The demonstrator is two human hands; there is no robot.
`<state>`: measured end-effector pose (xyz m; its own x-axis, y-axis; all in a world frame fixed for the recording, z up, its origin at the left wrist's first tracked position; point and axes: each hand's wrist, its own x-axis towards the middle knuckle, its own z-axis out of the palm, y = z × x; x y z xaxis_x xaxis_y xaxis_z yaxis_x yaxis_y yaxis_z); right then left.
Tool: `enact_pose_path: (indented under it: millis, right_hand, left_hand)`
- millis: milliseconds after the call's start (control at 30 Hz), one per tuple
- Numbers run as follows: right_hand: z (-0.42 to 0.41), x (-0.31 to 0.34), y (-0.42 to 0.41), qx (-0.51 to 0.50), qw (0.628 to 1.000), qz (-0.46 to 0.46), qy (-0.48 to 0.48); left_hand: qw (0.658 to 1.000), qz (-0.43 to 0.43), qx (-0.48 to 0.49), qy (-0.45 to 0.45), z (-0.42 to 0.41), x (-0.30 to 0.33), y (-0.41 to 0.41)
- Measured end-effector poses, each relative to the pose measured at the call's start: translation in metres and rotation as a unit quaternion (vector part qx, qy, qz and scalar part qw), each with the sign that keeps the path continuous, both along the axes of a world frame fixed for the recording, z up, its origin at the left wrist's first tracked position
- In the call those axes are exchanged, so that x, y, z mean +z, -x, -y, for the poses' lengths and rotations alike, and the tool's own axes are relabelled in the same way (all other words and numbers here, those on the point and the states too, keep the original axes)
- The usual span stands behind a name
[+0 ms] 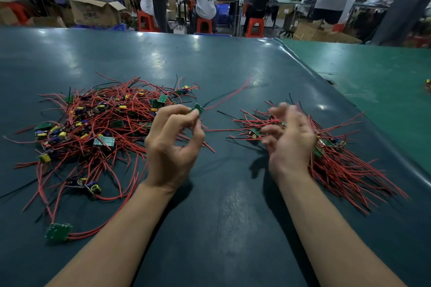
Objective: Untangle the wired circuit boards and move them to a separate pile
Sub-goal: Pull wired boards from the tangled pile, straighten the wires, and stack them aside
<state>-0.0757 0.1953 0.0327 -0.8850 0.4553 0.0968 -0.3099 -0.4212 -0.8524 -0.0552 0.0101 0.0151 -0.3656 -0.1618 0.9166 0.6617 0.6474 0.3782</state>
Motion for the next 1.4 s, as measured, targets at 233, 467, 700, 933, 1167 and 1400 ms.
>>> enact_pose_path:
  millis: [233,467,700,933,1167,1400]
  right_hand:
    - [0.040,-0.013,-0.022,0.279,0.929,-0.057,-0.238]
    - [0.031,-0.012,-0.015,-0.016,0.935,-0.103,-0.340]
    - [0.014,-0.007,-0.006,-0.056,0.991,0.096,0.076]
    - [0.028,-0.014,-0.008,0.080,0.988,0.118,-0.062]
    - [0.030,-0.015,-0.010,0.103,0.980,0.115,-0.129]
    - [0.032,-0.013,-0.014,0.134,0.967,0.104,-0.189]
  left_hand:
    - [0.989,0.043,-0.103,0.101,-0.006,-0.006,-0.003]
    - [0.991,0.087,0.005,0.097,0.007,-0.007,0.011]
    - [0.941,0.239,0.226,0.081,0.018,-0.011,0.015]
    - [0.804,0.454,0.373,0.090,0.031,-0.012,0.018]
    - [0.799,0.454,0.385,0.079,0.043,-0.009,0.020]
    - [0.955,0.116,0.272,-0.001,0.039,0.001,0.012]
